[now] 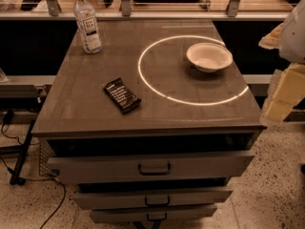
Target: Move paper bowl near rxbar chocolate
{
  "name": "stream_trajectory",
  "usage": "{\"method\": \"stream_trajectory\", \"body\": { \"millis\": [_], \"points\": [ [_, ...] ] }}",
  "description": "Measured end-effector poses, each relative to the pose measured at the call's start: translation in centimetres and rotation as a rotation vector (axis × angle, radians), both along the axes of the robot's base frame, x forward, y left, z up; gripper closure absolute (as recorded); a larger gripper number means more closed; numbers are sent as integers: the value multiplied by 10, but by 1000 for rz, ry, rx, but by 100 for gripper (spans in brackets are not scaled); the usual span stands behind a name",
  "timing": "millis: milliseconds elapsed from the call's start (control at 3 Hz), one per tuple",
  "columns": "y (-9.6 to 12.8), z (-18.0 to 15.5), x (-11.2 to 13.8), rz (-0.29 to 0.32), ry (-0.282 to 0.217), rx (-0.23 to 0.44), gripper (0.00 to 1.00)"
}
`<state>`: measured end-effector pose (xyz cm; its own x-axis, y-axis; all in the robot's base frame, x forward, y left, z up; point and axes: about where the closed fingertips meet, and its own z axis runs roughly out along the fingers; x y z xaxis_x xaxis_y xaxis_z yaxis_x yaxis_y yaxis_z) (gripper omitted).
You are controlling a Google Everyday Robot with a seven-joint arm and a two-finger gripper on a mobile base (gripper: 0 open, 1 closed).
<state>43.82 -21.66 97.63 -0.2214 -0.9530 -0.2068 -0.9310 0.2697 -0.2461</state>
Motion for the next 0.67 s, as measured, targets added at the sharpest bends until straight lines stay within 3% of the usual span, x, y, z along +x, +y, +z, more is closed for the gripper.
{"method": "stream_trajectory", "body": {
  "millis": [333, 667],
  "points": [
    [0, 0, 0, 0, 0, 0, 0],
    [38, 1, 36, 60, -80, 20, 0]
  ]
}}
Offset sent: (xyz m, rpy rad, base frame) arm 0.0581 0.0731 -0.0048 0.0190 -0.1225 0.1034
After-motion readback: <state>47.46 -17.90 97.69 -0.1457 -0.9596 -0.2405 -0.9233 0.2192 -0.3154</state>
